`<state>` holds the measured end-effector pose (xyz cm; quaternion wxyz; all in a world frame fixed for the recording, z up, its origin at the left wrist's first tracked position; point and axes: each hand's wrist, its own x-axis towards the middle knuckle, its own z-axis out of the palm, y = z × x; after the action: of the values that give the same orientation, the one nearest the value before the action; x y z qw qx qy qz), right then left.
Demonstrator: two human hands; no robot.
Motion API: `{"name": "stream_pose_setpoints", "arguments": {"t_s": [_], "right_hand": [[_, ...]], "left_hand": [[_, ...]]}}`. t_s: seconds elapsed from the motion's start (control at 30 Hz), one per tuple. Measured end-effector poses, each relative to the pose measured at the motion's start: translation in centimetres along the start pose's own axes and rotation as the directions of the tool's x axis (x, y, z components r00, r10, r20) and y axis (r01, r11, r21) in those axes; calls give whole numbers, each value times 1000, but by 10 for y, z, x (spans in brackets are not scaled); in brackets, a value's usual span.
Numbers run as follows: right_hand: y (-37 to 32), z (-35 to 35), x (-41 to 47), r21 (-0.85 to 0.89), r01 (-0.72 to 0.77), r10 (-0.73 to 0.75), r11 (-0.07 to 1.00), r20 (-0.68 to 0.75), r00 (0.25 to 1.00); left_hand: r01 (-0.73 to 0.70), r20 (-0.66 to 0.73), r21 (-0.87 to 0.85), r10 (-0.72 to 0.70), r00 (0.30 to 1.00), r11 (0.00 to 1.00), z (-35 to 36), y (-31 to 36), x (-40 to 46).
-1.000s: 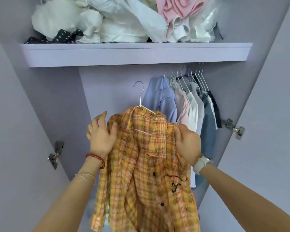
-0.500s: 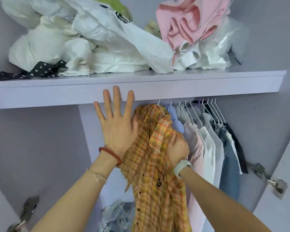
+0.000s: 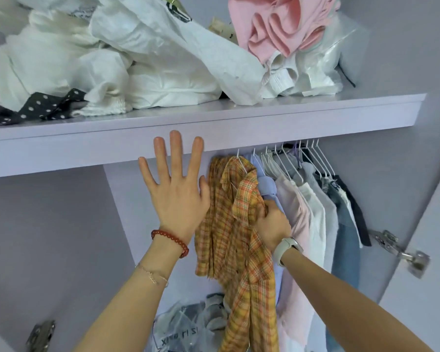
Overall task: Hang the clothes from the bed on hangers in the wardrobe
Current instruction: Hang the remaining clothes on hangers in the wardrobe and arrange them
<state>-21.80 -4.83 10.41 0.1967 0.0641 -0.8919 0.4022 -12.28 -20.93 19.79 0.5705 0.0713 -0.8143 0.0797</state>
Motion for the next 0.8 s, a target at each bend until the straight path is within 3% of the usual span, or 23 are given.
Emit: {"name": "stream_pose_setpoints", "arguments": {"t_s": [0.07, 0.23, 0.37, 0.47, 0.53, 0.67, 0.8], "right_hand": [[2, -8, -8, 60, 48, -49, 997, 18, 999], [13, -41, -54, -15, 125, -125, 992, 25, 992], [46, -74, -107, -158, 218, -223, 963, -16, 975], [89, -99, -151, -250, 93, -95, 964, 6, 995], [116, -124, -186, -302, -30, 25, 953, -19, 1000], [155, -180, -258, -373, -260, 227, 891, -129, 965], [185, -234, -331, -390, -505, 430, 770, -267, 862]], "left_hand": [[1, 27, -40, 0, 1000, 999, -5, 0, 2], [80, 92, -230, -60, 994, 970, -18, 9, -20], [170, 352, -398, -21, 936, 901, -7, 38, -81], [172, 527, -498, 139, 839, 850, 1, 76, -130], [128, 554, -598, 293, 779, 791, -2, 112, -157], [62, 494, -778, 547, 676, 625, -29, 193, -197], [21, 328, -923, 758, 563, 384, -69, 272, -227]]}}
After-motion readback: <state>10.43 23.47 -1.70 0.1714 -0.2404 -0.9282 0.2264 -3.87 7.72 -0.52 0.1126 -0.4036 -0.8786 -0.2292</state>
